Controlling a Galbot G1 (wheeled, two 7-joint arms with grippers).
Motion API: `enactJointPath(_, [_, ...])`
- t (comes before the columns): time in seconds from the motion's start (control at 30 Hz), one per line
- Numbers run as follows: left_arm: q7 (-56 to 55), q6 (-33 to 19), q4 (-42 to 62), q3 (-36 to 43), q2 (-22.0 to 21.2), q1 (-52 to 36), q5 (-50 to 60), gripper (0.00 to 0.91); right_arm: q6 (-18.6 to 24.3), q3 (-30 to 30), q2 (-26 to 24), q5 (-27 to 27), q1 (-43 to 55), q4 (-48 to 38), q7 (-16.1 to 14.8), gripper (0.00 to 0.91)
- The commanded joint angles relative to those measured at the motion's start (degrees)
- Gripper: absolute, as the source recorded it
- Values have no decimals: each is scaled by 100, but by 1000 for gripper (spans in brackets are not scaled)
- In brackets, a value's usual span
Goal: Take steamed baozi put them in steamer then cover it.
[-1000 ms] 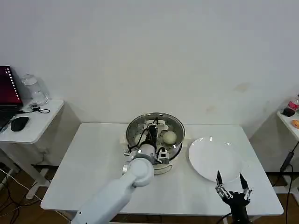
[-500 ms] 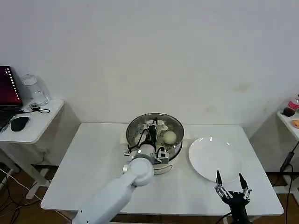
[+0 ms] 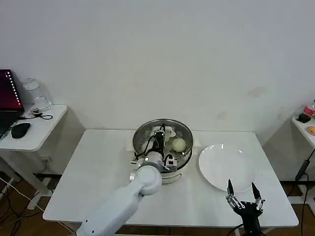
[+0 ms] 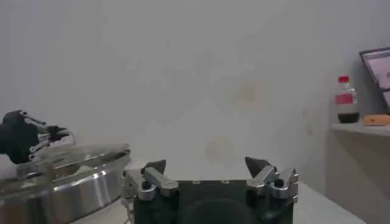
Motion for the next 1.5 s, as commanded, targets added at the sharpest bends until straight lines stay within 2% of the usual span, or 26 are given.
enactJointPath(0.03, [-56,0,16,21,-21,17,-56,0,12,1,6,3,-4,-4,1,907])
enactJointPath(0.53, [-292,-6,112,-12,4,40,-153,0,41,-38,31,1,-19,-1,-18,907])
enactJointPath(0.6, [-266,-6,99,0,32,53,-142,50,46,-51,39,-1,-30,2,-25,907])
enactJointPath(0.63, [-261,-6,96,5,43,62,-143,494,49,-52,42,-4,-32,2,-27,907])
enactJointPath(0.67, [-261,-5,96,12,50,84,-138,615,51,-55,44,-4,-34,4,-30,907])
enactJointPath(0.7, [-284,-6,98,11,52,116,-139,907,51,-59,49,-3,-37,6,-32,907])
enactJointPath(1.03, [-466,-7,68,3,38,95,-167,907,59,-75,58,-7,-42,18,-35,907])
enactJointPath(1.1, [-445,-7,71,8,55,77,-173,715,67,-75,59,-9,-46,17,-34,907])
enactJointPath(1.13, [-446,-8,75,10,61,75,-174,544,68,-75,59,-8,-49,21,-35,907])
enactJointPath(1.17, [-436,-8,77,9,65,76,-176,423,75,-74,62,-8,-53,24,-34,907])
enactJointPath(1.2, [-431,-9,74,9,73,79,-192,171,78,-72,64,-9,-57,25,-34,907])
enactJointPath(1.27, [-498,-10,62,11,78,84,-280,0,85,-72,66,-11,-63,22,-35,907])
enactJointPath(1.5, [-541,-13,55,42,142,50,-297,0,91,-100,93,-33,-52,17,-34,907])
